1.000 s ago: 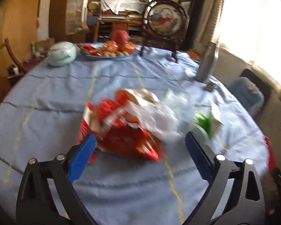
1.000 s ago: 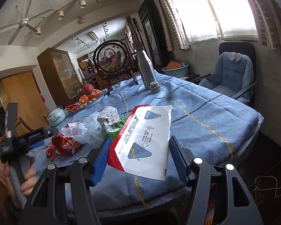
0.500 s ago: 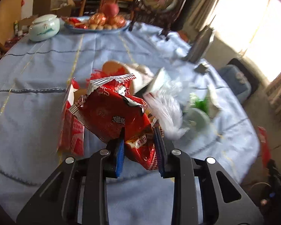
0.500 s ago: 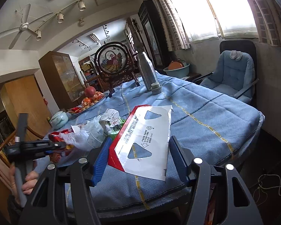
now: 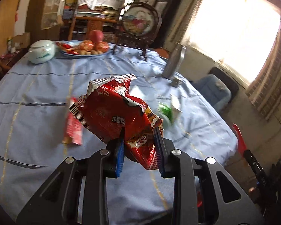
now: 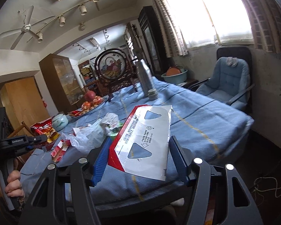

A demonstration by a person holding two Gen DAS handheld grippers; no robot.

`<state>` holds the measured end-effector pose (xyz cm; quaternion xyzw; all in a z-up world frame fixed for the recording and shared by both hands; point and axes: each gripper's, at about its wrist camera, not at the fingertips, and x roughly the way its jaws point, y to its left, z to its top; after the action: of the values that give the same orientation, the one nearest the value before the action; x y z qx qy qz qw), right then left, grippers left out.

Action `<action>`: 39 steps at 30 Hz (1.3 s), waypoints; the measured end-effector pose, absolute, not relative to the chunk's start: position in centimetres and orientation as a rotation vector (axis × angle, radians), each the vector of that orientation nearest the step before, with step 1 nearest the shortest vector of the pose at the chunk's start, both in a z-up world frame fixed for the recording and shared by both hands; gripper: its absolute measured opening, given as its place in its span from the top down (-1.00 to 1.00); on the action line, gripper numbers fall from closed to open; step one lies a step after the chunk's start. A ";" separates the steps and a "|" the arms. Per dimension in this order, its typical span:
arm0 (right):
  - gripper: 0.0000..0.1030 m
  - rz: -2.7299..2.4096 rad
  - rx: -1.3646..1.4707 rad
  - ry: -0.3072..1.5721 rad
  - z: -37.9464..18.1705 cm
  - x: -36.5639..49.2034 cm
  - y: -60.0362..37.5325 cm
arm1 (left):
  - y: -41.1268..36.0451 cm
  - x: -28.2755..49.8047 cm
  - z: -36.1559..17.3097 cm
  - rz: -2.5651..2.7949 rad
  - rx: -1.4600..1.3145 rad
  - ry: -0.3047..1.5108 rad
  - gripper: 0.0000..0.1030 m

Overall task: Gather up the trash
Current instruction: 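Carry the card and snack bag to the red wastebasket and release both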

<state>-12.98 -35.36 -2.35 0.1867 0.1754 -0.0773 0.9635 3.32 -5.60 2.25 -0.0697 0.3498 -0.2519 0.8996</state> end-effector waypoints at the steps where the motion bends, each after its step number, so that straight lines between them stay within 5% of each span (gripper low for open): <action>1: -0.21 -0.170 0.375 0.352 -2.3 -13.5 -35.6 | -6.5 2.8 2.3 -0.541 -0.132 0.725 0.42; 10: -0.21 -0.427 0.393 0.412 -5.6 -20.4 -41.8 | -14.7 -1.0 1.3 -0.743 -0.014 0.746 0.42; 22: -0.24 -0.546 0.601 0.849 -23.4 -19.5 -49.4 | -26.6 -5.3 -1.6 -0.951 0.181 0.825 0.42; 39: -0.45 -0.766 0.715 0.495 -18.7 -28.7 -54.3 | -41.2 -12.0 -11.3 -1.184 0.459 1.002 0.39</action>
<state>-28.71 -54.33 -18.72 0.3380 0.2341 -0.3621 0.8366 -12.02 -41.22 -11.33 0.2053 0.4483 -0.5294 0.6904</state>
